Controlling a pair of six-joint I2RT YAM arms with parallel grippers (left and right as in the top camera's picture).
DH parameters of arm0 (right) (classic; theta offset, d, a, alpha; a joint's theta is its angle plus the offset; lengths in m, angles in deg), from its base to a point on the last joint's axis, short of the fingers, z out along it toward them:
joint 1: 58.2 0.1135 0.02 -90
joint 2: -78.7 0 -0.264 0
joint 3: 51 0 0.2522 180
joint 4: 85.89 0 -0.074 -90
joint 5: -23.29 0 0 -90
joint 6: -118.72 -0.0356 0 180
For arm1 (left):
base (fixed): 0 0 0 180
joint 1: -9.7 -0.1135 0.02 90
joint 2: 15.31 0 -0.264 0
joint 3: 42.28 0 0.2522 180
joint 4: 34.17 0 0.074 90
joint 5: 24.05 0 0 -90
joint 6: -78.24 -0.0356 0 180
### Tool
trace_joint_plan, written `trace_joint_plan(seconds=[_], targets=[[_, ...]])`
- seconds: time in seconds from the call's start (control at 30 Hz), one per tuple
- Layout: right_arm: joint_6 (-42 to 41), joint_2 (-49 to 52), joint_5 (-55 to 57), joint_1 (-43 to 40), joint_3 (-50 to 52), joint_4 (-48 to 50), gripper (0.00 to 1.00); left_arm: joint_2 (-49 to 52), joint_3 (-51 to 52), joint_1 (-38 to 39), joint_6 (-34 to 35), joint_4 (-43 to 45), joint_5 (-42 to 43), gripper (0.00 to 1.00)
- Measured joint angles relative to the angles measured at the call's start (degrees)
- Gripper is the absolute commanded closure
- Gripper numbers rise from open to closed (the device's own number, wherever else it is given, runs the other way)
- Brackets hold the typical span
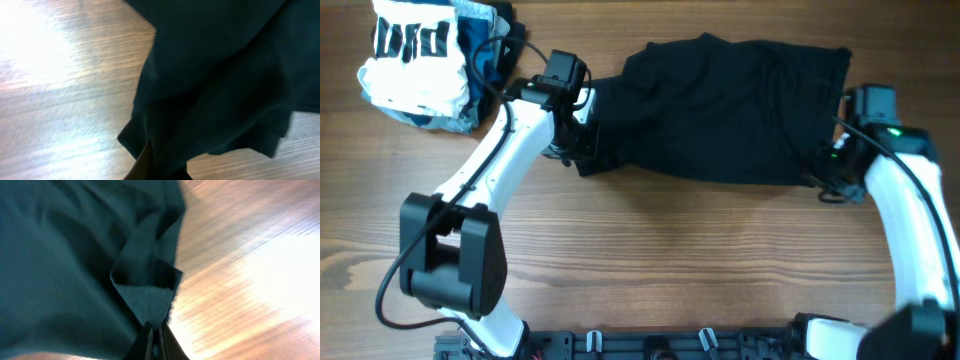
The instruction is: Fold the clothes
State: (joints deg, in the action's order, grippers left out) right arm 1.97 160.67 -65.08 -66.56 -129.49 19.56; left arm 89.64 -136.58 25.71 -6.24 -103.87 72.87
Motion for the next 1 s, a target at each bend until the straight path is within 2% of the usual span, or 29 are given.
trace_joint_plan(seconds=[0.27, 0.53, 0.63, 0.7, 0.9, 1.0], targets=[[0.79, -9.64, -0.57, -5.53, -0.31, -10.93, 0.96, -5.35, -0.09, 1.55, 0.00, -8.66, 0.07, 0.96], [1.49, -9.81, -0.90, -5.53, 0.50, -10.67, 0.95, -5.64, -0.11, 8.09, 0.20, -14.23, 1.73, 0.96], [2.08, -9.81, -1.68, -5.53, 1.84, -8.94, 0.73, -5.64, -0.11, 10.58, 0.55, -12.57, 1.11, 0.96], [3.13, -9.84, -3.23, -5.57, 3.72, -6.93, 0.63, -5.64, -0.11, 11.17, 1.62, -11.13, 0.11, 0.96], [3.80, -9.77, -7.13, -5.57, 13.70, -1.62, 0.52, -5.64, -0.11, 10.29, 5.44, -7.02, -2.19, 0.96], [1.92, -9.14, -8.39, -5.57, 18.27, 2.36, 0.51, -5.64, -0.11, 9.40, 8.09, -4.94, -2.86, 0.96]])
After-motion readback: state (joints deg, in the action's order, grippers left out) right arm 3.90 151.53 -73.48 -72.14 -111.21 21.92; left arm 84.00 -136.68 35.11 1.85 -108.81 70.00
